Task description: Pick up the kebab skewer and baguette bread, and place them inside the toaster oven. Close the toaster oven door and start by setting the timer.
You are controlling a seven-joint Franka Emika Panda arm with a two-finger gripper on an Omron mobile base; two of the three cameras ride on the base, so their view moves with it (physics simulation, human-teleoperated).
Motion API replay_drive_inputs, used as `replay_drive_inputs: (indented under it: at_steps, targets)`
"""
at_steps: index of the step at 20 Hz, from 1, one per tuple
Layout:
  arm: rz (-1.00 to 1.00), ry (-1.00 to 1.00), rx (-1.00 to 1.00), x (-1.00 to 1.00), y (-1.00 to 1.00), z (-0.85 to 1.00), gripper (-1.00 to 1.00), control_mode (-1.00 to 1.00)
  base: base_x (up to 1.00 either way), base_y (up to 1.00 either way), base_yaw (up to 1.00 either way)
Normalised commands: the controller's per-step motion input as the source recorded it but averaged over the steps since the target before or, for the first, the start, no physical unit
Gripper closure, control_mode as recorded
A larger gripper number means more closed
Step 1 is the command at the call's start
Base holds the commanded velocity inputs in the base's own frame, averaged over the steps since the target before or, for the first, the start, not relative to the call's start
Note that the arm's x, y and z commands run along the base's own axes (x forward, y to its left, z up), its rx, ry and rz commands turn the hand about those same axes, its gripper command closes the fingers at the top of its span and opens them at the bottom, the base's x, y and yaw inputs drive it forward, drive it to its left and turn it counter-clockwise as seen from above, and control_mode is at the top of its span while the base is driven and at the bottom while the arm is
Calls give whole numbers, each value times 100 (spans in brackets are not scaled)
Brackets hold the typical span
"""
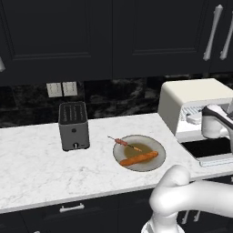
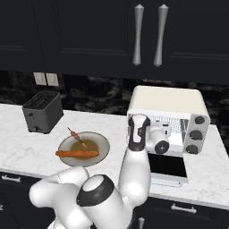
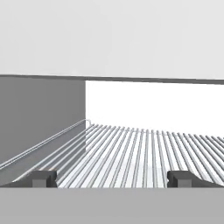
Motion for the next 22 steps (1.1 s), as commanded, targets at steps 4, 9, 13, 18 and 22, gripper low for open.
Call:
replay_drive_inputs:
  at_steps: [4, 9, 13, 18, 22]
  targets:
    - [0, 1, 0, 5, -14, -30, -100, -100, 0, 0, 0]
    - [0, 1, 0, 16, -14, -16, -100, -100, 0, 0, 0]
    - [0, 1, 0, 4, -20, -27, -100, -100, 0, 0, 0]
    - [0, 7, 0, -75, -35, -69, -100, -100, 0, 0, 0]
    - [0, 9, -3, -100, -27, -72, -100, -100, 0, 0, 0]
